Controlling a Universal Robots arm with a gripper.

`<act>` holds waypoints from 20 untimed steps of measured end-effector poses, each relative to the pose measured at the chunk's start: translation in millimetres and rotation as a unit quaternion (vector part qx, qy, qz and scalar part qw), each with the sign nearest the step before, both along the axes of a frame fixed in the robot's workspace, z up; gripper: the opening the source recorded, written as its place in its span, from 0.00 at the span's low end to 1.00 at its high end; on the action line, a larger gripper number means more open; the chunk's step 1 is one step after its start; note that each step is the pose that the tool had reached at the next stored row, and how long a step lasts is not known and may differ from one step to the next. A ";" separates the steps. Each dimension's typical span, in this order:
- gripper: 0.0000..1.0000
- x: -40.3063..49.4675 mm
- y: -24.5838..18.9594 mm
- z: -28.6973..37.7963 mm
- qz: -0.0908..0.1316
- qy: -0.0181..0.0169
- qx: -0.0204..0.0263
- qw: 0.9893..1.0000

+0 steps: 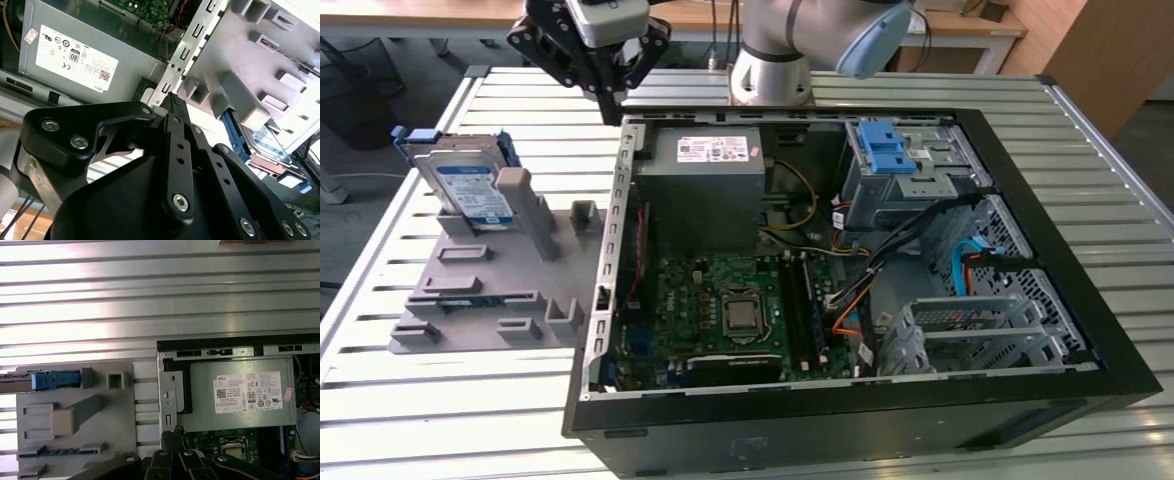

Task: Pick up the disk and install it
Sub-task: 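Reach for the disk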

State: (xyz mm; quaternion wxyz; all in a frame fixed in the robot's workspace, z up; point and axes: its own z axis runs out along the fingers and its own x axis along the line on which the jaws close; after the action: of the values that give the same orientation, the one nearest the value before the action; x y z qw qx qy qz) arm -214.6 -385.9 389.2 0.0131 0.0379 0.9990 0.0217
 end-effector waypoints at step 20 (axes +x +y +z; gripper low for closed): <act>0.11 -5.8 0.3 -0.2 0.000 0.000 0.000 1.000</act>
State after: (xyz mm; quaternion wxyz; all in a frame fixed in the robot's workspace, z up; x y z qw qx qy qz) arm -220.4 -385.6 389.1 0.0131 0.0379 0.9990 0.0217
